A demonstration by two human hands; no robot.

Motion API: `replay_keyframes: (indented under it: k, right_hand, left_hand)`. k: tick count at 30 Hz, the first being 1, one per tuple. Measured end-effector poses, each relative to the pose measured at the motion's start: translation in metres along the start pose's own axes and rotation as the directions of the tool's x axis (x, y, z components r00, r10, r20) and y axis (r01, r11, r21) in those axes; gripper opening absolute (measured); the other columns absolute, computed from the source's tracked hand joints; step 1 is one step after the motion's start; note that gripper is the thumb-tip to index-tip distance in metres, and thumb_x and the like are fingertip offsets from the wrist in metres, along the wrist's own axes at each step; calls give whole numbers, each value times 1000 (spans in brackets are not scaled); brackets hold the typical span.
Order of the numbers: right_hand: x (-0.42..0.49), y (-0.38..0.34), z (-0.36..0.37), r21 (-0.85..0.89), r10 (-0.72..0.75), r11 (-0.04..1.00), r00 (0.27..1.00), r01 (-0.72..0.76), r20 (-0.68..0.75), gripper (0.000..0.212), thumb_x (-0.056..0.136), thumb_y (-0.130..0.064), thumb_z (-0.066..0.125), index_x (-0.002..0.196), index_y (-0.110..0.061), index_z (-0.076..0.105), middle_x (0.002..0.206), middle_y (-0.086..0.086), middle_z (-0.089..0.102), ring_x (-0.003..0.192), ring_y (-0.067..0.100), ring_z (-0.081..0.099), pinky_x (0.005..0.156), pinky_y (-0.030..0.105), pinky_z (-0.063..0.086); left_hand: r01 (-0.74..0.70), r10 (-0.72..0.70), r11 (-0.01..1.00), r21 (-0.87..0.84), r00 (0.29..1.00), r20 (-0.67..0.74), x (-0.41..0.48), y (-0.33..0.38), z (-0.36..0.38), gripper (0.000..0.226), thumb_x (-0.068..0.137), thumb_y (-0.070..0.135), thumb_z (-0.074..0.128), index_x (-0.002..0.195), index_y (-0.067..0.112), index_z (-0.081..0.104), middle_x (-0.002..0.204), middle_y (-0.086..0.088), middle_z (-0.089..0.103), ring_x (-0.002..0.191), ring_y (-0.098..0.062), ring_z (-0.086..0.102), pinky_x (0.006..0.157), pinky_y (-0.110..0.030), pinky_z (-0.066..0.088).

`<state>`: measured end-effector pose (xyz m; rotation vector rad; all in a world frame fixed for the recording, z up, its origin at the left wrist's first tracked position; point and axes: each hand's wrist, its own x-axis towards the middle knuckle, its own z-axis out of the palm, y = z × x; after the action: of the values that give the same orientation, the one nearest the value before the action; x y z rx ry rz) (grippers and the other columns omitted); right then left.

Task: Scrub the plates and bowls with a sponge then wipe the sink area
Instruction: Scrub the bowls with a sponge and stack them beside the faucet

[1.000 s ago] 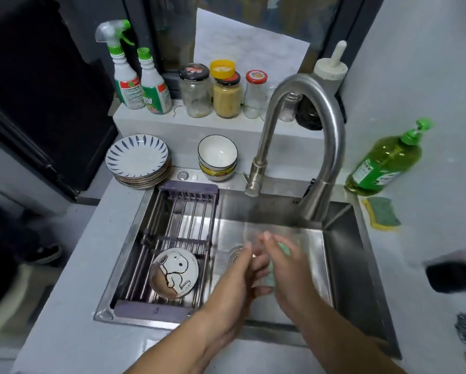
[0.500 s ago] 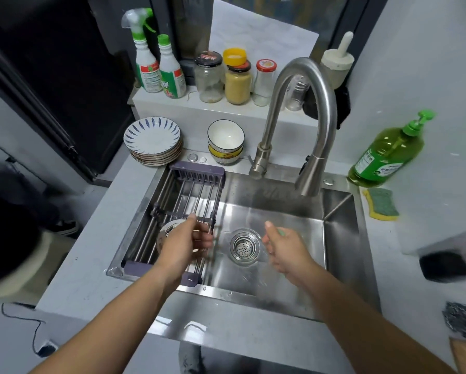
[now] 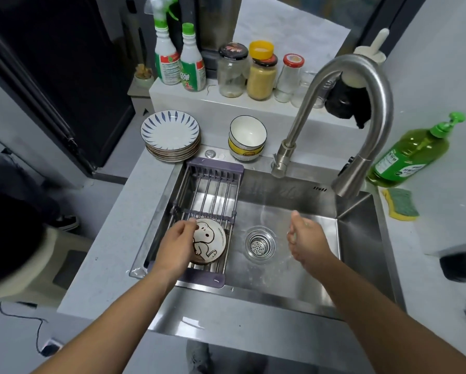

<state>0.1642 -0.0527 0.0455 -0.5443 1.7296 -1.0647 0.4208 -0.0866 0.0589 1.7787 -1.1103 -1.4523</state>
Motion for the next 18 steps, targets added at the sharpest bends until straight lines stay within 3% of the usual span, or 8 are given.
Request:
replay_keyframes:
  k: [2, 4, 6, 9, 12, 14, 16, 18]
  right_hand:
    - [-2, -6, 6, -33, -13, 999, 999, 14, 41, 42, 105, -38, 45, 73, -12, 53, 58, 10, 49, 36, 13, 38, 36, 13, 23]
    - [-4, -8, 14, -95, -4, 995, 997, 12, 83, 36, 104, -37, 48, 82, -12, 61, 73, 15, 61, 46, 19, 54, 39, 17, 31]
    - [-8, -5, 26, -124, 36, 992, 994, -23, 103, 28, 103, -32, 51, 91, -11, 65, 85, 14, 66, 60, 24, 64, 42, 21, 41]
    - [-10, 4, 49, -154, 82, 986, 987, -61, 138, 22, 102, -25, 54, 102, -8, 68, 93, 14, 66, 70, 26, 65, 44, 26, 51]
    - [-7, 16, 76, -207, 114, 975, 977, -75, 182, 21, 102, -26, 54, 107, -10, 67, 85, 15, 64, 72, 28, 66, 46, 27, 52]
    - [-1, 25, 95, -250, 130, 965, 972, -79, 195, 20, 103, -27, 52, 94, -14, 64, 69, 10, 62, 71, 31, 62, 46, 29, 53]
    - [6, 32, 110, -317, 124, 947, 971, -54, 206, 31, 105, -26, 47, 81, -13, 61, 51, 5, 53, 60, 26, 57, 48, 32, 55]
    - [11, 36, 121, -377, 109, 926, 968, -16, 227, 33, 106, -26, 44, 91, -4, 63, 55, 6, 50, 43, 15, 49, 51, 31, 55]
  left_hand:
    - [-17, 17, 1000, 23, 1000, 8, 5, 0, -4, 29, 109, 24, 46, 106, 3, 65, 96, -6, 65, 80, -9, 59, 41, -10, 44]
    - [-25, 24, 999, 36, 1000, 10, 16, -8, -7, 29, 108, 27, 46, 111, 5, 64, 109, -10, 66, 87, -10, 60, 46, -9, 45]
    - [-1, 0, 998, 58, 1000, 14, 25, -17, -11, 33, 108, 35, 46, 119, 10, 63, 124, -11, 63, 99, -17, 61, 63, -15, 45]
    - [76, -81, 994, 77, 995, 61, 35, -27, -15, 40, 108, 42, 42, 130, 13, 58, 128, -6, 60, 112, -20, 55, 87, -30, 38]
    - [170, -179, 982, 83, 977, 113, 45, -32, -17, 44, 107, 48, 39, 133, 17, 57, 128, -5, 62, 116, -23, 56, 102, -39, 44]
    - [210, -220, 974, 85, 965, 139, 50, -33, -19, 47, 107, 52, 35, 132, 20, 59, 126, -3, 64, 115, -22, 58, 106, -44, 45]
    - [219, -232, 971, 96, 960, 155, 56, -35, -20, 50, 106, 54, 34, 131, 21, 62, 125, -1, 65, 113, -21, 58, 105, -42, 46]
    - [232, -245, 968, 95, 955, 169, 60, -42, -19, 56, 99, 63, 36, 128, 25, 67, 123, 0, 69, 113, -21, 61, 106, -43, 47]
